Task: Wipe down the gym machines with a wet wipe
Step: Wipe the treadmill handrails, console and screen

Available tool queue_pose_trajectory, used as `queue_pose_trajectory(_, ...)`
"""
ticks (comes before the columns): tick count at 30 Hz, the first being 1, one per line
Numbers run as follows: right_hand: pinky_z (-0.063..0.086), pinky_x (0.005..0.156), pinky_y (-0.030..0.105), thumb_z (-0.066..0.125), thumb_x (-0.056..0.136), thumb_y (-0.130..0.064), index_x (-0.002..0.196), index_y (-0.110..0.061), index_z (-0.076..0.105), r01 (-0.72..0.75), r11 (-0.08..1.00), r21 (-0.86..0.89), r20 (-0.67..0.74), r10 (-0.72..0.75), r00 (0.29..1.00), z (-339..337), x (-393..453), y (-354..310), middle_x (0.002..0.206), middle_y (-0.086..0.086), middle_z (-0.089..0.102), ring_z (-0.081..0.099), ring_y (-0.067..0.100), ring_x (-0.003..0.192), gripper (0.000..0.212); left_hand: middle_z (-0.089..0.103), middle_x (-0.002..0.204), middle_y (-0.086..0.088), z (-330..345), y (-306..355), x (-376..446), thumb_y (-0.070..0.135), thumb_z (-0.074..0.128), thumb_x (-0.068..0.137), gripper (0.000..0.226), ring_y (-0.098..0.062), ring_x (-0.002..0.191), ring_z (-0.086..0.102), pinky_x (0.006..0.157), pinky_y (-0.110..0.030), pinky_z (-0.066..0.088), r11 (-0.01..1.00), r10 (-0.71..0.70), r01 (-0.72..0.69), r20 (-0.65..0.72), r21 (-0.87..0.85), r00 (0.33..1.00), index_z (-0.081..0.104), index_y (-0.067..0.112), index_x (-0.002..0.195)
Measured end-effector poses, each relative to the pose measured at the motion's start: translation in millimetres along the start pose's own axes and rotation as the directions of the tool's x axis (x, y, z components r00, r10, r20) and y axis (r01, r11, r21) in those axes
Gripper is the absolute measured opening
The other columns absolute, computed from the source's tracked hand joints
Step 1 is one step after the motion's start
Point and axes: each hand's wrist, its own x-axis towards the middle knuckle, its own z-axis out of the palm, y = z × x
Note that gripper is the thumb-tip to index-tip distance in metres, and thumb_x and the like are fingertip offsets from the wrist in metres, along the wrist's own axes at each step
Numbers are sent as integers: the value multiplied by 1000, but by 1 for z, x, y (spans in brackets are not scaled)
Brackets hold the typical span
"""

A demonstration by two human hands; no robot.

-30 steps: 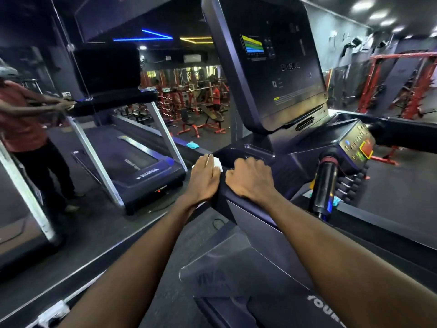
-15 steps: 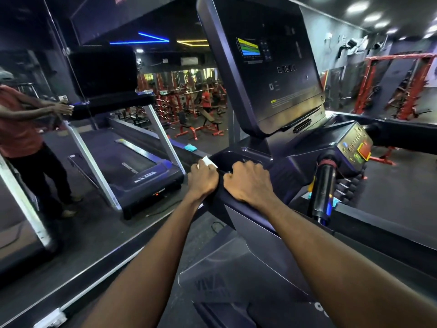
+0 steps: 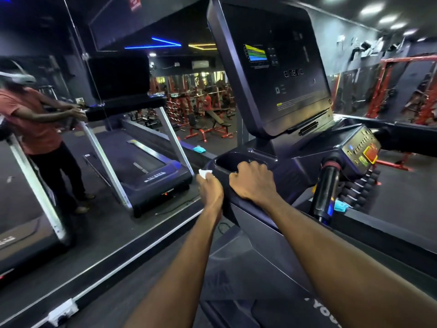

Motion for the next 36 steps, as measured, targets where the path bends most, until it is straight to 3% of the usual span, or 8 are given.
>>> queue_pose_trajectory(3, 44, 91, 45, 43, 93, -29, 111, -7, 62, 1, 1000, 15, 7, -1, 1000, -2, -1, 1, 123, 20, 61, 53, 42, 116, 34, 42, 147, -18, 2, -7, -25, 29, 37, 100, 51, -36, 130, 42, 110, -48, 32, 983, 179, -180, -44, -27, 983, 36, 16, 149)
queue_pose_trajectory(10, 44, 94, 46, 43, 95, -32, 118, -9, 60, 29, 999, 21, 31, -29, 999, -6, -5, 1, 128, 20, 58, 52, 42, 120, 37, 8, 164, -12, 5, -18, -53, 28, 28, 104, 55, -24, 151, 7, 121, -36, 7, 950, 313, -313, 5, -8, 950, 20, 14, 157)
queue_pose_trajectory(13, 44, 93, 46, 42, 96, -31, 118, -8, 60, 49, 999, 11, 37, -50, 998, -7, -7, 2, 128, 20, 58, 52, 41, 119, 36, 17, 163, -14, 6, -26, -58, 33, 24, 101, 62, -25, 151, 12, 122, -36, 8, 969, 213, -220, -69, -116, 975, 17, 7, 156)
queue_pose_trajectory(17, 45, 91, 45, 43, 96, -30, 114, -9, 62, 71, 997, 15, 11, -71, 997, -7, -7, 2, 123, 19, 61, 55, 41, 116, 34, -4, 165, -8, 15, -31, -91, 23, 27, 108, 56, -18, 152, -6, 112, -19, -5, 976, 215, -214, 1, -49, 977, 1, 12, 157)
queue_pose_trajectory(22, 44, 91, 45, 43, 97, -30, 114, -7, 61, 83, 995, 47, 32, -84, 996, -8, -8, 4, 123, 20, 61, 54, 41, 116, 34, 14, 163, -16, 15, -29, -79, 19, 23, 108, 50, -26, 151, 5, 121, -37, 6, 983, 44, -58, -84, -172, 996, 17, 3, 155)
queue_pose_trajectory(27, 44, 89, 44, 43, 97, -30, 113, -9, 61, 107, 992, 63, 50, -110, 993, -9, -10, 5, 122, 19, 61, 55, 39, 115, 32, -5, 165, -4, 22, -30, -114, 21, 22, 109, 53, -15, 151, -10, 113, -18, -10, 978, 186, -187, -26, -89, 982, 0, 12, 157)
queue_pose_trajectory(32, 43, 93, 46, 42, 97, -28, 115, -8, 60, 110, 986, 125, 93, -122, 988, -12, -16, 7, 125, 20, 58, 52, 41, 118, 33, -3, 166, -4, 25, -32, -121, 21, 18, 109, 51, -17, 151, -11, 117, -23, -6, 986, 114, -119, -48, -116, 992, 2, 13, 157)
queue_pose_trajectory(36, 43, 90, 45, 44, 93, -30, 96, -10, 59, 67, 969, 240, 128, -99, 987, -12, -15, 13, 117, 20, 61, 54, 42, 111, 25, -10, 164, 3, 30, -33, -154, 23, 22, 109, 53, -11, 149, -14, 101, -1, -15, 964, 262, -261, 14, -49, 965, 1, 18, 158)
